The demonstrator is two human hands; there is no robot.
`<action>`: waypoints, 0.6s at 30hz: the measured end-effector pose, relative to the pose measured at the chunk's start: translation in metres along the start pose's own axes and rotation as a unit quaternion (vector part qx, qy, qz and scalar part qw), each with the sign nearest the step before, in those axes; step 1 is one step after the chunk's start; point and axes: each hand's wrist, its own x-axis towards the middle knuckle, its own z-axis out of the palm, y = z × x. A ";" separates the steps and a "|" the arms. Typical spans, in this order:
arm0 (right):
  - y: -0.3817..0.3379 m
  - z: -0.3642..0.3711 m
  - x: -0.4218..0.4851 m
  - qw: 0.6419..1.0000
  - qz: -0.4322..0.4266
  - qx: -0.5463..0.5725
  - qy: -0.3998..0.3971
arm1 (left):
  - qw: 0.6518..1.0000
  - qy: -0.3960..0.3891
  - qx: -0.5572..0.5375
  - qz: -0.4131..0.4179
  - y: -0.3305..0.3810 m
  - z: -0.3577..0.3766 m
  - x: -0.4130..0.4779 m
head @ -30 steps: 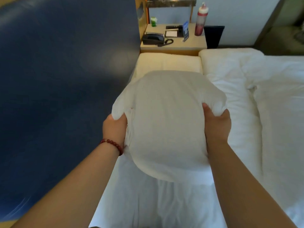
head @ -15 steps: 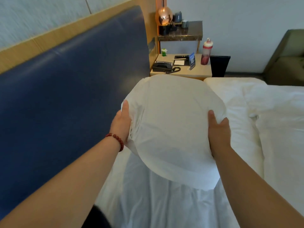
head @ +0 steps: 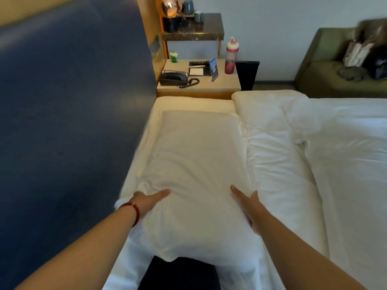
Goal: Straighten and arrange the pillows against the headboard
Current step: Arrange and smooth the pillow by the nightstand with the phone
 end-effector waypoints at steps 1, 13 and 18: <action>0.000 0.006 0.010 1.000 0.009 0.000 0.009 | 1.000 -0.002 -0.008 -0.006 -0.001 -0.003 0.015; -0.028 0.059 0.047 0.984 -0.105 0.039 0.139 | 0.966 0.133 -0.109 0.190 0.042 0.003 0.065; -0.084 0.090 0.045 0.967 -0.187 0.117 0.127 | 0.914 0.222 -0.078 0.330 0.121 -0.051 0.057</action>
